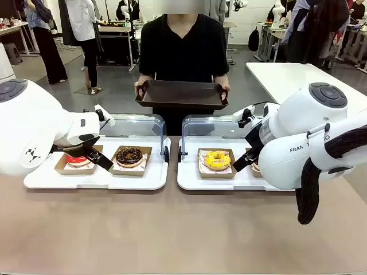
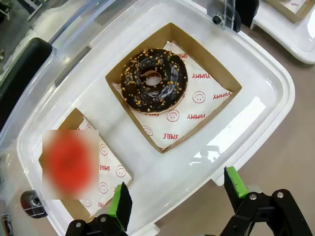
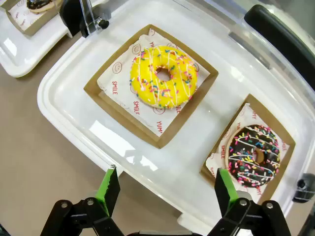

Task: Provide the desired donut to the person.
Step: Pick up and lift the Paper togo box containing the Donut pointed at by the person.

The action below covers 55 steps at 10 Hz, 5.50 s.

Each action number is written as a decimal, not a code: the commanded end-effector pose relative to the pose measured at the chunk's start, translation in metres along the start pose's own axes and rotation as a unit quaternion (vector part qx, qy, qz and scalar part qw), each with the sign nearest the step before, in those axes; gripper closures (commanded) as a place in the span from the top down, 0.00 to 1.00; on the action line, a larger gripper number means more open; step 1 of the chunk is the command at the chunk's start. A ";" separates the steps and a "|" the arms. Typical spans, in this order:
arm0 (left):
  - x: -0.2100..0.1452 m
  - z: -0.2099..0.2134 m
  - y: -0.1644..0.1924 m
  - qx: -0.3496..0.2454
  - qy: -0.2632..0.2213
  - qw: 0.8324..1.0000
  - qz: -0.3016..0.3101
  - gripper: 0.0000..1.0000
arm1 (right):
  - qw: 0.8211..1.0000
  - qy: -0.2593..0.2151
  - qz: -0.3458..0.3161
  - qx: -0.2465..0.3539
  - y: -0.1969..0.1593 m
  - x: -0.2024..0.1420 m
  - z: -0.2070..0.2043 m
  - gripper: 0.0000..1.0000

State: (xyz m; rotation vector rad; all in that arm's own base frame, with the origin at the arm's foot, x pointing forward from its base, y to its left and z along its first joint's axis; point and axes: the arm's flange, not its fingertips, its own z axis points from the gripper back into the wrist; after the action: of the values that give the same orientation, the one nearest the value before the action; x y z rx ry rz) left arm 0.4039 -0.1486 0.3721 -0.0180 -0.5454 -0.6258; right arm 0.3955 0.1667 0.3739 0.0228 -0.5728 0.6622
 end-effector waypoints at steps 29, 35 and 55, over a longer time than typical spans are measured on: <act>0.094 0.150 -0.004 0.004 0.028 0.999 -0.023 1.00 | 1.000 0.001 0.001 -0.012 0.006 0.060 0.169 1.00; 0.094 0.150 -0.006 0.004 0.029 0.999 -0.025 1.00 | 1.000 0.013 -0.006 0.022 -0.011 0.054 0.174 1.00; -0.062 0.202 0.275 -0.363 -0.284 0.887 -0.033 1.00 | 0.888 -0.291 0.082 0.348 -0.259 -0.108 0.200 1.00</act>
State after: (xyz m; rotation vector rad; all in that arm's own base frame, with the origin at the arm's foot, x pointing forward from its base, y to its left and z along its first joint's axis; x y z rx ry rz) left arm 0.4129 0.1482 0.5482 -0.9088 -0.8504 -0.8831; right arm 0.3785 -0.1431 0.5274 0.8734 -0.8548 1.0005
